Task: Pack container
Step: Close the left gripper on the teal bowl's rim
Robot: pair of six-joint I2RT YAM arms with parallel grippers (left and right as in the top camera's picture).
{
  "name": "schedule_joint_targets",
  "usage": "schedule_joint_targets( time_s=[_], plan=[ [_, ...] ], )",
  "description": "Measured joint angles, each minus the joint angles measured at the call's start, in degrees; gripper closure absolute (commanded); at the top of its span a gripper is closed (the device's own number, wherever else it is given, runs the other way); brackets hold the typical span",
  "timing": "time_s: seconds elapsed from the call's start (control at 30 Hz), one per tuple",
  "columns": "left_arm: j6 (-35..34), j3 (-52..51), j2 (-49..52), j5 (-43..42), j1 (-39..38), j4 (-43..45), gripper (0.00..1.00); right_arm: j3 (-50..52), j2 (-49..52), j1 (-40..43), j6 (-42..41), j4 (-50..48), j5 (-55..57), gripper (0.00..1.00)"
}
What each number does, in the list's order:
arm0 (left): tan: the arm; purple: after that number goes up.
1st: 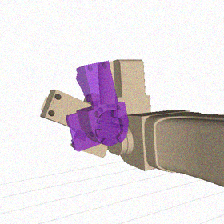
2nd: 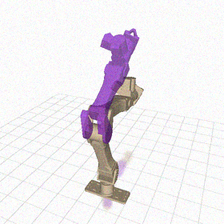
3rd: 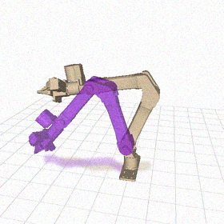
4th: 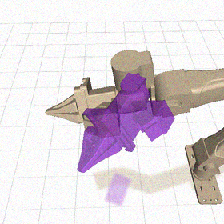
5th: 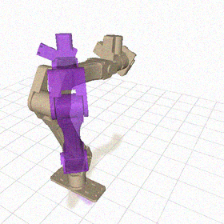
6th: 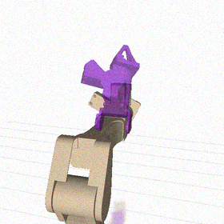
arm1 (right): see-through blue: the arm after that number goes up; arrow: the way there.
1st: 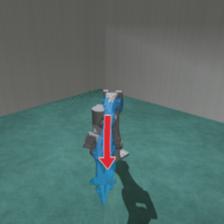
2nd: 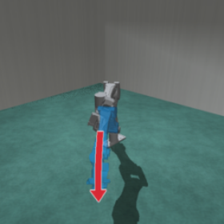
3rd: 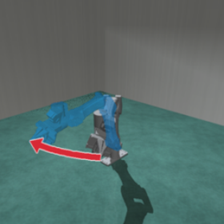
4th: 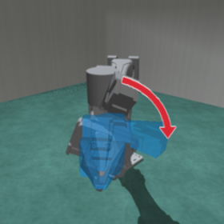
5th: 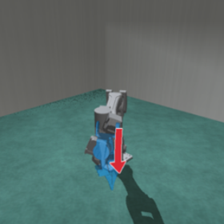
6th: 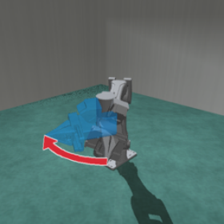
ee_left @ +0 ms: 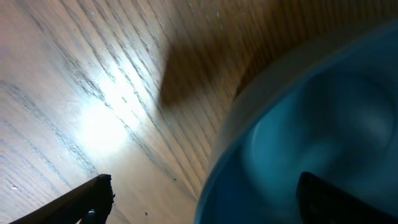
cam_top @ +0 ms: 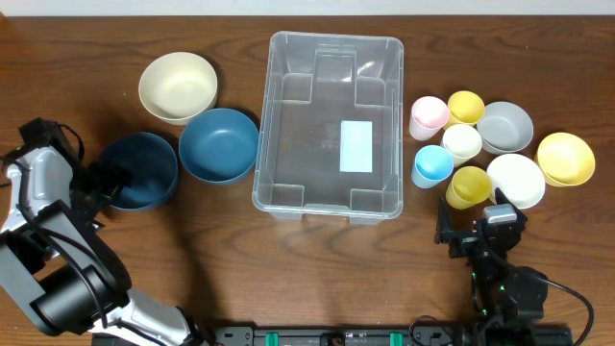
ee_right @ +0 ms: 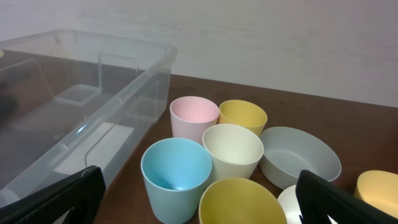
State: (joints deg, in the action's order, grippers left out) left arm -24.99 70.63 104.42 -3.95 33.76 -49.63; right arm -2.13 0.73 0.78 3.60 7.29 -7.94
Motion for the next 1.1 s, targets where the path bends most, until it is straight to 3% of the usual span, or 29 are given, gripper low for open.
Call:
schedule_joint_targets(
  time_s=[0.23,0.37,0.67,0.9,1.1],
  plan=[
    [0.0,0.0,0.0,0.66,0.0,0.02,0.07,0.0,0.0,0.0,0.0,0.0,0.0,0.01],
    [0.11,0.0,0.0,0.98,0.0,0.02,0.17,0.0,0.0,0.0,0.0,0.0,0.0,0.01],
    [0.98,0.0,0.0,1.25,0.0,0.46,0.55,0.0,0.0,0.0,0.02,0.0,0.0,0.01],
    [0.83,0.0,0.0,1.36,0.0,0.7,0.69,0.0,0.0,0.0,0.0,0.0,0.0,0.01],
    [1.77,-0.09,0.0,1.36,0.0,2.62,0.7,0.0,0.0,0.0,0.02,0.0,0.0,0.01]
  ],
)
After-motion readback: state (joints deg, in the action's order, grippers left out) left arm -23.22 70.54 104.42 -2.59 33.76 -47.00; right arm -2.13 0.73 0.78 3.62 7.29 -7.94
